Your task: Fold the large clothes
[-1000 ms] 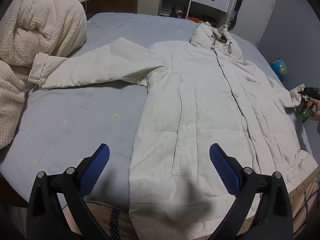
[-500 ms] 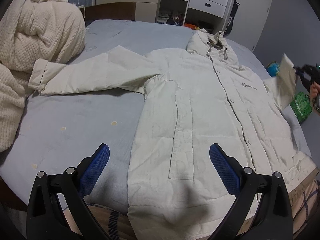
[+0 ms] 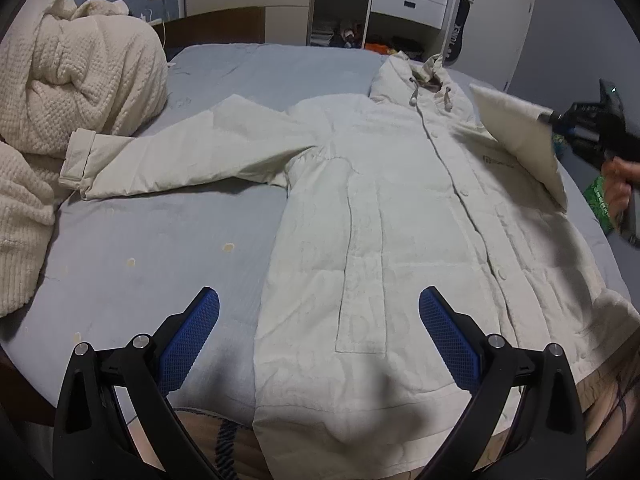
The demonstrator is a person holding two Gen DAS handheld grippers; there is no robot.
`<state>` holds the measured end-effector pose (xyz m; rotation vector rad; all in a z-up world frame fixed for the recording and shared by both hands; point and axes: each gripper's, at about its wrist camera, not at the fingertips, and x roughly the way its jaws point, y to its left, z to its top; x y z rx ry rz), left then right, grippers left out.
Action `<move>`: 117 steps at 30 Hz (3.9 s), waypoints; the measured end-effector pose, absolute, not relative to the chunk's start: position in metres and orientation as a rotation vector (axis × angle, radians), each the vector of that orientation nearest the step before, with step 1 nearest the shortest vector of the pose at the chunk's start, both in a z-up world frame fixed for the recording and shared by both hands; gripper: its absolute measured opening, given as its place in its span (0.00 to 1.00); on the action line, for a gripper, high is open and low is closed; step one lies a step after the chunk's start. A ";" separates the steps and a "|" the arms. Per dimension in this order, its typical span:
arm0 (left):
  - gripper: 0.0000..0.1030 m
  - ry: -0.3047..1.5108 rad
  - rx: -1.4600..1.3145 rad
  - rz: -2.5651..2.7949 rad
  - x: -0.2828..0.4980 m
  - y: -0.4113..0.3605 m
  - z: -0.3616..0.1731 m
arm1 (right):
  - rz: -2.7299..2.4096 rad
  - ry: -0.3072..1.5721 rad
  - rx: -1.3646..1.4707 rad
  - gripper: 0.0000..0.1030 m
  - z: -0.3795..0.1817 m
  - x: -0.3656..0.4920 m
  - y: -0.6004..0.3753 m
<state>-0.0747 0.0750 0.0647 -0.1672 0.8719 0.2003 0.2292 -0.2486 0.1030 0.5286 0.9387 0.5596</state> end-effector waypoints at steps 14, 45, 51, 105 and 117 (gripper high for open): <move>0.94 0.896 -0.131 0.206 -0.072 0.070 0.062 | 0.630 1.113 0.292 0.56 0.043 0.181 -0.207; 0.94 0.932 0.120 -0.022 0.103 -0.103 0.072 | 0.183 1.125 -0.108 0.77 0.014 0.135 -0.331; 0.92 0.933 0.247 -0.068 0.167 -0.153 0.059 | 0.210 1.021 -0.021 0.77 0.027 0.123 -0.347; 0.79 0.940 -0.325 0.330 0.094 0.136 0.030 | 0.240 1.000 -0.045 0.77 0.029 0.127 -0.338; 0.83 0.895 -0.586 0.527 0.038 0.267 0.023 | 0.259 1.027 -0.119 0.77 0.026 0.125 -0.325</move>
